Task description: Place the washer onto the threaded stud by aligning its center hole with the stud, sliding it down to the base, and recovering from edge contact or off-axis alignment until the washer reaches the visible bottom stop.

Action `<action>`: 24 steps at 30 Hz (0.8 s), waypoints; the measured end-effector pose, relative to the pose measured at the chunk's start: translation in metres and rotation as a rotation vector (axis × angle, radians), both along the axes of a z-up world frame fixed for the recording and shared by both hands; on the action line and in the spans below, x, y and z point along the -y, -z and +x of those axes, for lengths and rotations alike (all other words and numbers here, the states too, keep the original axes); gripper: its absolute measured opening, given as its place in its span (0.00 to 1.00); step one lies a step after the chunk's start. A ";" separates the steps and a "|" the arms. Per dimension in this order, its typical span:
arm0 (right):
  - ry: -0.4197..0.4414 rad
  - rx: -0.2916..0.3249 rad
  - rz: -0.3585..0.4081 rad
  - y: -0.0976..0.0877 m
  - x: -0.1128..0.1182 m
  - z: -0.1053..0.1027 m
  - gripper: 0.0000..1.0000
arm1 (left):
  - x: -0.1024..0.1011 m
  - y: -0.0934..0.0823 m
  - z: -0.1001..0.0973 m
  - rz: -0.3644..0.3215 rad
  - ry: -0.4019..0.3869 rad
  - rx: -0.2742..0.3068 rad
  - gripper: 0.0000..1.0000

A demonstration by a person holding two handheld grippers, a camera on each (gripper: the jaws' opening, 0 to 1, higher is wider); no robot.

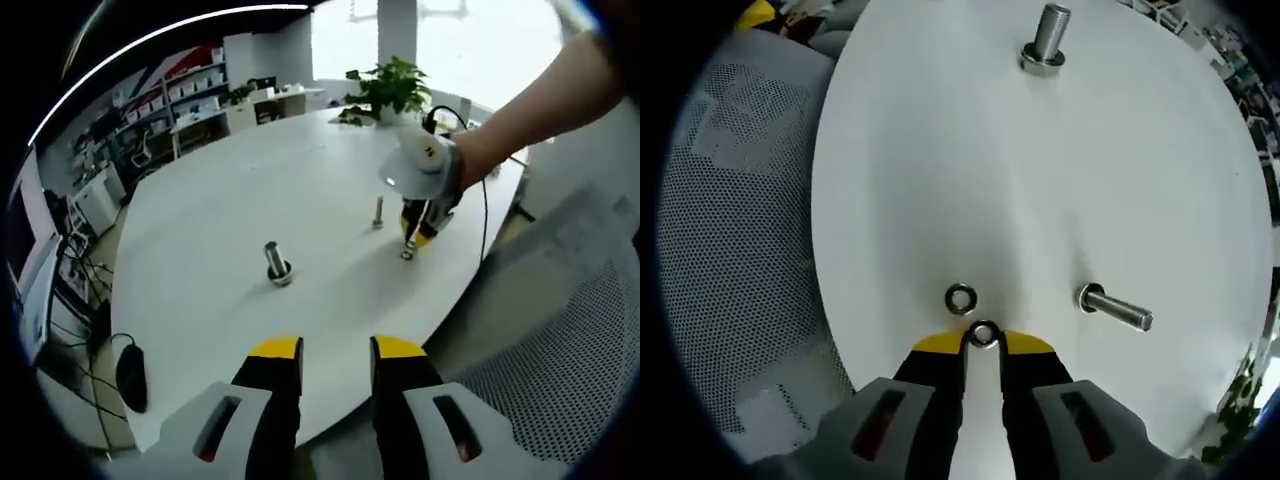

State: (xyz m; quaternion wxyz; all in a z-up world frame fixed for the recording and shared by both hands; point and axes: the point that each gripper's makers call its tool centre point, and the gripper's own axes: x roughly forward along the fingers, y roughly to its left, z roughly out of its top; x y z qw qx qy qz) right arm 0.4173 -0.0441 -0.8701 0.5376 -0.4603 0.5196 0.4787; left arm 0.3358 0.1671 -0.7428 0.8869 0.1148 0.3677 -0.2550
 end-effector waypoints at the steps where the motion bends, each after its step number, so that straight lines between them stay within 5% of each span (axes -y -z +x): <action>1: 0.008 -0.006 0.002 0.000 0.000 0.001 0.13 | -0.001 0.000 0.000 0.001 -0.004 -0.002 0.25; 8: 0.086 -0.021 0.134 -0.002 0.001 0.001 0.13 | -0.004 0.003 0.000 0.050 -0.002 -0.003 0.25; 13: 0.053 0.012 0.229 -0.002 0.002 -0.001 0.13 | -0.005 0.001 0.001 0.032 -0.025 0.000 0.25; 24: 0.075 0.019 0.309 -0.003 -0.002 0.002 0.12 | -0.013 0.001 0.004 0.038 -0.064 0.004 0.25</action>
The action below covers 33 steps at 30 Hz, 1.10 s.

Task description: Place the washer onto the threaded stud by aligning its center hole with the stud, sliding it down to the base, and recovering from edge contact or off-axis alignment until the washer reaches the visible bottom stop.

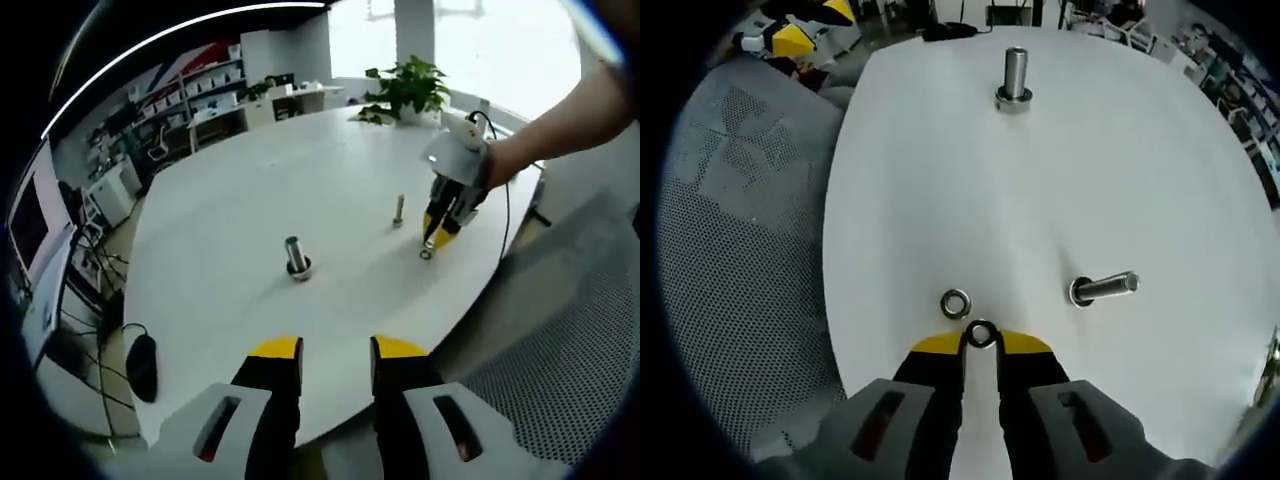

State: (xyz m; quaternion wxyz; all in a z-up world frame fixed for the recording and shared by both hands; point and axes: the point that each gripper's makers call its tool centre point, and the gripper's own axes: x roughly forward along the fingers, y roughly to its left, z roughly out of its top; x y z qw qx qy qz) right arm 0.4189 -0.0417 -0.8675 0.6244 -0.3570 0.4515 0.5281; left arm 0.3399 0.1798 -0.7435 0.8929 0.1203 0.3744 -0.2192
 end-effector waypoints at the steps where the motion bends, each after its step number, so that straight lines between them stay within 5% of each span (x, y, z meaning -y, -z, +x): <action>1: 0.018 -0.006 0.014 0.000 0.000 0.000 0.12 | 0.000 0.000 0.000 0.003 0.001 -0.001 0.25; 4: 0.130 -0.067 0.078 -0.002 -0.001 0.001 0.12 | -0.001 0.000 -0.001 0.005 -0.005 0.000 0.25; 17: 0.212 -0.036 0.148 -0.020 0.012 0.014 0.12 | -0.005 -0.002 0.002 0.005 -0.019 0.014 0.25; 27: 0.239 0.060 0.225 -0.056 0.015 0.041 0.12 | -0.004 -0.004 0.002 0.005 -0.019 0.021 0.25; 33: 0.177 0.145 0.255 -0.076 0.004 0.055 0.12 | -0.006 -0.003 0.003 0.010 -0.026 0.018 0.25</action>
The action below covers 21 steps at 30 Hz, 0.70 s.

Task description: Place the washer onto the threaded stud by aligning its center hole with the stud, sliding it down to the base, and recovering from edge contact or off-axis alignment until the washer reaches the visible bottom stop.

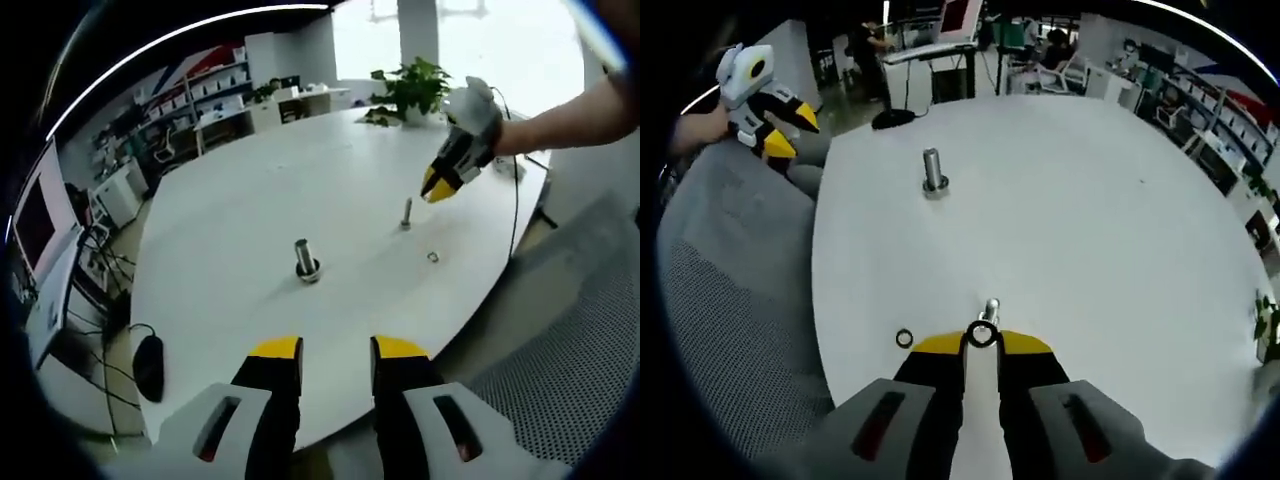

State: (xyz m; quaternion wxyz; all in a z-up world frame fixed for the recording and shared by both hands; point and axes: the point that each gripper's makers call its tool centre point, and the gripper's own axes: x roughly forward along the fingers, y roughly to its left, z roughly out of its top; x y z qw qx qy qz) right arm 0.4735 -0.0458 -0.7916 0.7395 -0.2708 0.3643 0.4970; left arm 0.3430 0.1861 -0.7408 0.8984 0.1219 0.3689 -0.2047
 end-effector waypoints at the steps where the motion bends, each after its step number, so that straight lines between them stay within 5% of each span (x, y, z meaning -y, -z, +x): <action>1: -0.002 0.002 0.002 -0.001 -0.001 0.001 0.12 | 0.000 0.001 0.000 0.003 0.001 -0.003 0.25; 21: -0.042 -0.013 -0.031 0.007 -0.014 0.013 0.12 | -0.001 0.003 -0.002 0.017 0.002 -0.012 0.25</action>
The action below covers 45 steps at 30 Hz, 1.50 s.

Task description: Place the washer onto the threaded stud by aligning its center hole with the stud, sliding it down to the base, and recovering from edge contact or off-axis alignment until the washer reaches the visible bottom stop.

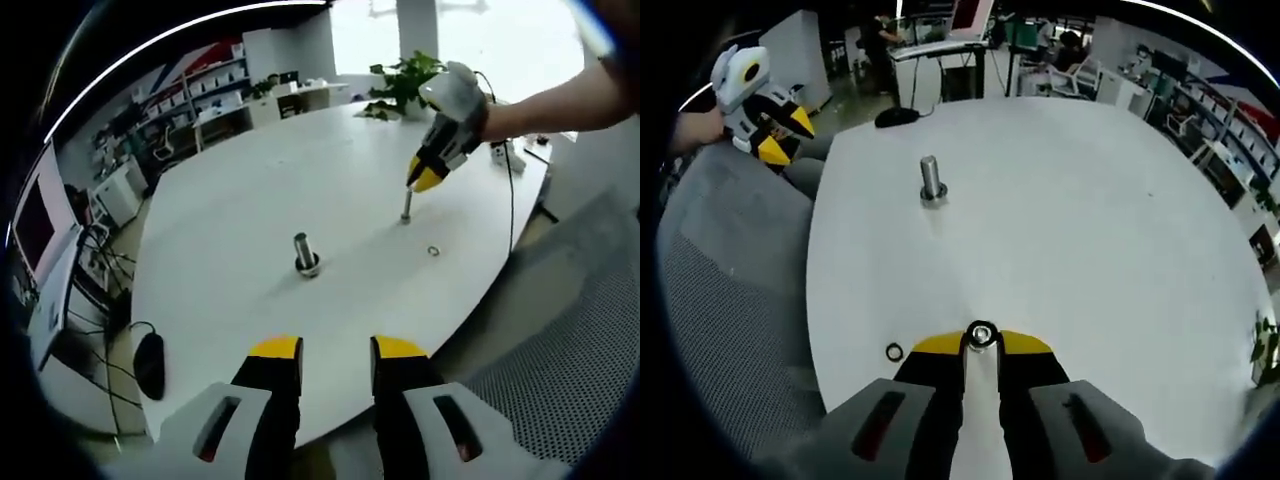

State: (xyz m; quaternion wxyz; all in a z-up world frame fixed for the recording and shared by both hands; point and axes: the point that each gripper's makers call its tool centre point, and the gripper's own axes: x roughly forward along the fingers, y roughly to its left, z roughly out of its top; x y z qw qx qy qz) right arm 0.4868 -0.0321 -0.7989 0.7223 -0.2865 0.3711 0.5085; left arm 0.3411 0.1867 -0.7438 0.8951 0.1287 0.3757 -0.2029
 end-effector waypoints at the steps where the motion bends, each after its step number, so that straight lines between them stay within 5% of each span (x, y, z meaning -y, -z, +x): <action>1: 0.000 -0.004 -0.006 0.001 0.000 0.000 0.12 | 0.000 0.000 0.000 0.000 -0.002 0.002 0.25; 25: -0.019 -0.015 -0.047 0.015 0.002 0.002 0.12 | 0.000 0.002 -0.001 0.009 0.003 -0.008 0.25; 45: 0.022 -0.081 -0.107 0.057 0.008 0.005 0.13 | -0.003 0.003 -0.002 0.015 -0.010 -0.017 0.25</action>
